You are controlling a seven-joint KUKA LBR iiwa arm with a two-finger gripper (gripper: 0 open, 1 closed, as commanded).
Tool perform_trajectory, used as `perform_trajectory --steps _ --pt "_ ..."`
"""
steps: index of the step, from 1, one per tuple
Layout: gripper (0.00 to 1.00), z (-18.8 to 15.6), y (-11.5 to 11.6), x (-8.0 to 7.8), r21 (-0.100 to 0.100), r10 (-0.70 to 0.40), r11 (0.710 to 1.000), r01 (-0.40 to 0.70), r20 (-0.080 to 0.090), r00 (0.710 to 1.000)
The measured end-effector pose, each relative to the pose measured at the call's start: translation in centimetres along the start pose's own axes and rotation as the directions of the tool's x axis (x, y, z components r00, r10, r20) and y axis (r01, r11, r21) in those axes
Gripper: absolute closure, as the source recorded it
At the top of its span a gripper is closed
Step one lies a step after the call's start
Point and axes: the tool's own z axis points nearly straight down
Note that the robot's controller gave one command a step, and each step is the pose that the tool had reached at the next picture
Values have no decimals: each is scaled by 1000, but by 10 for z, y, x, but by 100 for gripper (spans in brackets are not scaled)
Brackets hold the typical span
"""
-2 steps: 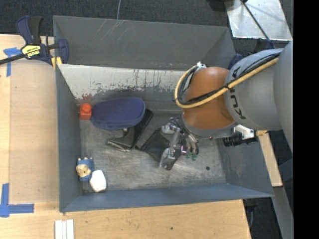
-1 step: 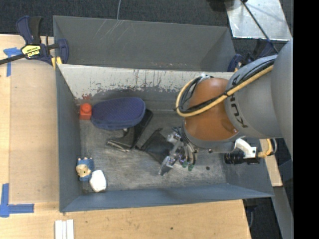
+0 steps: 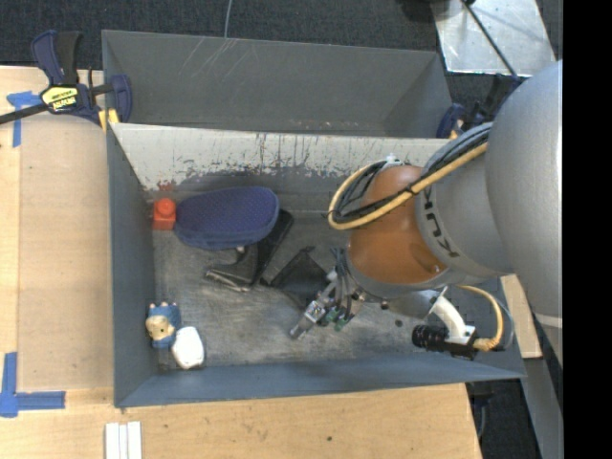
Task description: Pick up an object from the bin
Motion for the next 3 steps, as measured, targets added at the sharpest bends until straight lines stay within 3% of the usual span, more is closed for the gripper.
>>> perform_trajectory --steps 1,2,3 --pt "0 -2 1 -1 4 -4 1000 4 -2 1000" --pt "100 -5 2 -8 -5 2 1000 -2 18 1000" --pt "100 -96 4 -10 2 0 1000 0 3 1000"
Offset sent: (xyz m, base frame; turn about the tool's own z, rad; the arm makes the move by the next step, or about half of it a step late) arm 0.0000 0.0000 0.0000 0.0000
